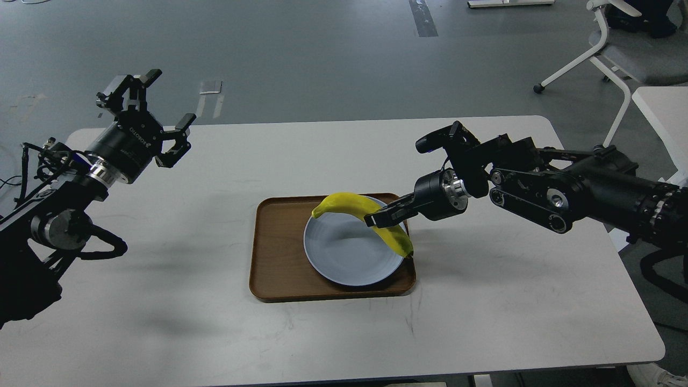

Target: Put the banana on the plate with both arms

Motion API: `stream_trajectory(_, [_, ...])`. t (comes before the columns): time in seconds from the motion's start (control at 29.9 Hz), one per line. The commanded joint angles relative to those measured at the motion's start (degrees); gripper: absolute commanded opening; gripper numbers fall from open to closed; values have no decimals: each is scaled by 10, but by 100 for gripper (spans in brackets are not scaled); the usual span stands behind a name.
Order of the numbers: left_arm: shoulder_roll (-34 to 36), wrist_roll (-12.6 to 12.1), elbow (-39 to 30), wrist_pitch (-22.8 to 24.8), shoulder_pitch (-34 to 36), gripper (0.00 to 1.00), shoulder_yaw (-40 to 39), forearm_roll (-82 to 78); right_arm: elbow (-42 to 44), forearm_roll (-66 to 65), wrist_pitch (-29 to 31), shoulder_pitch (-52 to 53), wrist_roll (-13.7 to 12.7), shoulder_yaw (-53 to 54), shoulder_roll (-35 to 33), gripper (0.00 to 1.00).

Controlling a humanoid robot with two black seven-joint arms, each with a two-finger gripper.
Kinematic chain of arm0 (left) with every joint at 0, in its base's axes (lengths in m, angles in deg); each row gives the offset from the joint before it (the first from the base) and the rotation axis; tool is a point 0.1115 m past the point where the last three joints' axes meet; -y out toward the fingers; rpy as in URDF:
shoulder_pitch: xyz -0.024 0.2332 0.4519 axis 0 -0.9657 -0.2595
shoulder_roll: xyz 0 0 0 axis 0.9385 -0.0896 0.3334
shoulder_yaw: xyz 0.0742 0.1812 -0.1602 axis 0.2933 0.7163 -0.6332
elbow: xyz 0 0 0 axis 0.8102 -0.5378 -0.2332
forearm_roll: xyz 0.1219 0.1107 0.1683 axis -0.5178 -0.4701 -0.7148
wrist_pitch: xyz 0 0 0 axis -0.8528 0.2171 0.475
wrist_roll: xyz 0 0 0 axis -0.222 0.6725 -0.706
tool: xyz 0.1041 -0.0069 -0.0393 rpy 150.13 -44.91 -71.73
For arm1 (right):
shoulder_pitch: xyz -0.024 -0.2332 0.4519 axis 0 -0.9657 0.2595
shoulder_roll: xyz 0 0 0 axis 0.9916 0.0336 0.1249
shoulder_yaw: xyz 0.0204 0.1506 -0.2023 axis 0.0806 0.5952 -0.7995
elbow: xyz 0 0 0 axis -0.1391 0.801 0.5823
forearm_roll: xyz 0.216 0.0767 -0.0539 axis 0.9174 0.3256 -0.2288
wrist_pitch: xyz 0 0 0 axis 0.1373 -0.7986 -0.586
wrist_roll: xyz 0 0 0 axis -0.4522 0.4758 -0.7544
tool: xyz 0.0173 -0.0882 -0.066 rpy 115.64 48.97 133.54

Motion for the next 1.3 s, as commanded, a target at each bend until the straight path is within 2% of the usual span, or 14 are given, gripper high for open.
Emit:
stream_trajectory(0.0, [1,0,0,0,0,98,0,0,21,0,0,-5,0,-2,17,14])
stream_trajectory(0.2, [1,1,0,0,0,98,0,0,50,0,0,-11,0,-2,48,19])
stream_trajectory(0.3, [1,0,0,0,0,98,0,0,51,0,0,-12,0,-5,50,27])
stream_trajectory(0.43, [2,0,0,0,0,98,0,0,51,0,0,-12,0,-17,48,50])
stream_trajectory(0.5, [2,0,0,0,0,98,0,0,51,0,0,-12,0,-17,47,57])
stream_trajectory(0.57, [2,0,0,0,0,98,0,0,51,0,0,-9,0,-17,45,74])
stream_trajectory(0.67, [2,0,0,0,0,98,0,0,50,1,0,-2,0,-13,34,92])
stream_trajectory(0.7, [2,0,0,0,0,98,0,0,49,1,0,-1,0,-11,32,96])
stream_trajectory(0.9, [7,1,0,0,0,98,0,0,47,38,0,30,0,51,-29,98])
stream_trajectory(0.97, [6,1,0,0,0,98,0,0,47,100,0,30,0,91,-59,98])
stream_trajectory(1.1, [2,0,0,0,0,98,0,0,46,306,0,12,0,138,-138,99])
stream_trajectory(1.27, [-12,1,1,0,-4,98,0,-1,47,514,0,-54,0,172,-172,99])
